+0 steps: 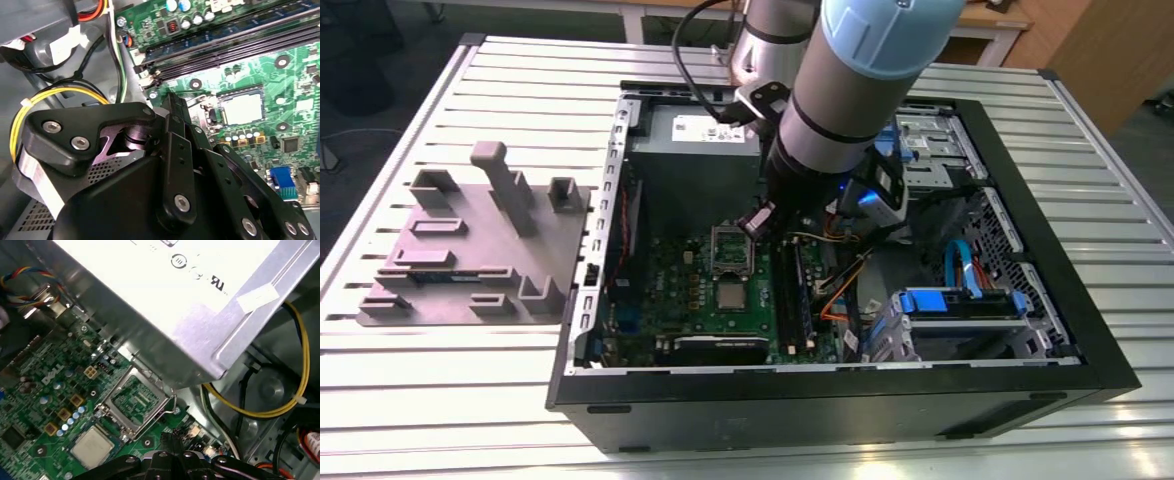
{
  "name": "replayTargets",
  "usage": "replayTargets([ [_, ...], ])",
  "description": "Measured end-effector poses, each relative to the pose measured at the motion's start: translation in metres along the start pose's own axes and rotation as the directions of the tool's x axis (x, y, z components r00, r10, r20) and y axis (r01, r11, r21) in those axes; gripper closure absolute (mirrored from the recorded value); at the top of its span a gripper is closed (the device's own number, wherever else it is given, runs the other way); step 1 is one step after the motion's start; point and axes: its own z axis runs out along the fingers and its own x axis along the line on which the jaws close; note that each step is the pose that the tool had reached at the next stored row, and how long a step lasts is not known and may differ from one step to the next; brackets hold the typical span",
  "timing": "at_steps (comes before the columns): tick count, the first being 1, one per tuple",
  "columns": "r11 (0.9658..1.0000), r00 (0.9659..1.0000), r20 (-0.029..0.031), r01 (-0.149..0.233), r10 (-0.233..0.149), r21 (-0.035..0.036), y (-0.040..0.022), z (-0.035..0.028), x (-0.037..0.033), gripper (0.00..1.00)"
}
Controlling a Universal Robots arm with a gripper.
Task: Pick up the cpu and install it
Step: 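Close the cpu cover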
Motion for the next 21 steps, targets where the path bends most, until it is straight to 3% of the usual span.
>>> replayTargets([
  [3, 0.9998, 0.9998, 0.0056, 0.018, -0.018, -0.0109, 0.0002, 0.0015, -0.0005, 0.9],
  [6, 0.9979, 0.998, 0.001, 0.063, -0.063, -0.0164, -0.0001, 0.0032, -0.0005, 0.9],
  [8, 0.9975, 0.9977, 0.0029, 0.068, -0.068, -0.0196, -0.0006, 0.004, -0.0008, 0.9],
  [9, 0.9973, 0.9976, 0.0086, 0.069, -0.069, -0.0255, -0.0009, 0.0046, -0.0011, 0.9],
  [12, 0.9959, 0.9968, 0.035, 0.073, -0.071, -0.053, -0.0014, 0.0058, -0.0013, 0.9],
  [13, 0.9955, 0.9966, 0.0405, 0.074, -0.072, -0.0588, -0.0015, 0.0066, -0.0013, 0.9],
  [18, 0.9943, 0.9958, 0.0545, 0.077, -0.073, -0.0733, -0.0028, 0.0132, -0.0011, 0.9],
  [21, 0.9929, 0.9949, 0.0694, 0.08, -0.074, -0.0886, -0.0033, 0.0162, -0.0011, 0.9],
])
